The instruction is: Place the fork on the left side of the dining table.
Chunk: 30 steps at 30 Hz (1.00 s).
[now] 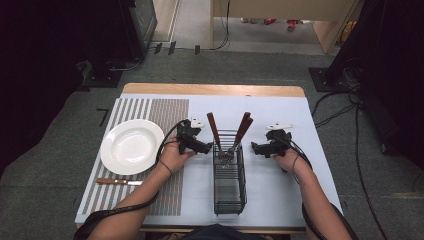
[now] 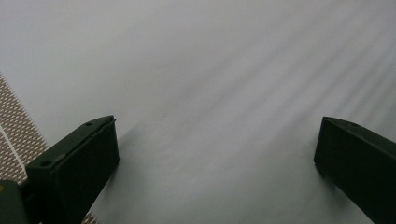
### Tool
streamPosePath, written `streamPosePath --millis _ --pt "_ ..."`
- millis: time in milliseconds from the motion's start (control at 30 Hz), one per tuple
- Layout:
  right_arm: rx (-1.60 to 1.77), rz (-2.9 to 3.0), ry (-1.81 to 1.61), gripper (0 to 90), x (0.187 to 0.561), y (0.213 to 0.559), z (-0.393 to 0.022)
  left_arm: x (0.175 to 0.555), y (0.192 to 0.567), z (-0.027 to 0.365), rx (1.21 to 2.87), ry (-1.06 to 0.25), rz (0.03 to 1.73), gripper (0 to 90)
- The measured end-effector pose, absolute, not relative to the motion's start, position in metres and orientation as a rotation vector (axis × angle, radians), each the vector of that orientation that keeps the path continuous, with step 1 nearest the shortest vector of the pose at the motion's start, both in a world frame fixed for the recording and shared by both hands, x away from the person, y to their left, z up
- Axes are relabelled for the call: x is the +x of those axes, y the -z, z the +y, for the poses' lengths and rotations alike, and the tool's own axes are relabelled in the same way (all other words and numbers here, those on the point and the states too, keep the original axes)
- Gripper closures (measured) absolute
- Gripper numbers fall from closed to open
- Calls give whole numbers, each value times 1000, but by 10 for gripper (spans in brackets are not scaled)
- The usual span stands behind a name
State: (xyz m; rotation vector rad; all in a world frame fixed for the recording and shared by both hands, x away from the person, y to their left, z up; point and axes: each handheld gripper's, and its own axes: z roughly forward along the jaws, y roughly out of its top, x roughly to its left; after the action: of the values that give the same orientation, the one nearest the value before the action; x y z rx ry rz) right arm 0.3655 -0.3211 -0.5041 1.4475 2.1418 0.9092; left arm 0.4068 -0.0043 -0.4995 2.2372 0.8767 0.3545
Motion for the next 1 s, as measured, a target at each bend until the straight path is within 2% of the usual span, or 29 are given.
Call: streamPosePath --millis 267,300,433,467,600,833,900,1000 --pt "1447 2141 -911 0 365 504 -321 408 497 -6 2252 -344 901 7" --pt "1448 2141 -911 0 365 504 -321 409 496 -6 2249 -346 906 53" --pt "1447 2141 -912 0 365 504 -321 411 493 -1 2252 -345 895 115" --pt "1446 2141 -911 0 365 504 -321 412 491 1 2250 -348 904 195" --pt "1446 2141 -911 0 365 504 -321 415 488 1 2258 -331 930 243" --pt "1449 2140 -911 0 365 504 -321 419 484 1 2289 -291 929 262" --pt "1450 2141 -910 0 365 504 -321 419 482 1 2287 -276 934 330" --pt "1447 2141 -911 0 365 504 -321 421 480 -1 2314 -254 927 328"
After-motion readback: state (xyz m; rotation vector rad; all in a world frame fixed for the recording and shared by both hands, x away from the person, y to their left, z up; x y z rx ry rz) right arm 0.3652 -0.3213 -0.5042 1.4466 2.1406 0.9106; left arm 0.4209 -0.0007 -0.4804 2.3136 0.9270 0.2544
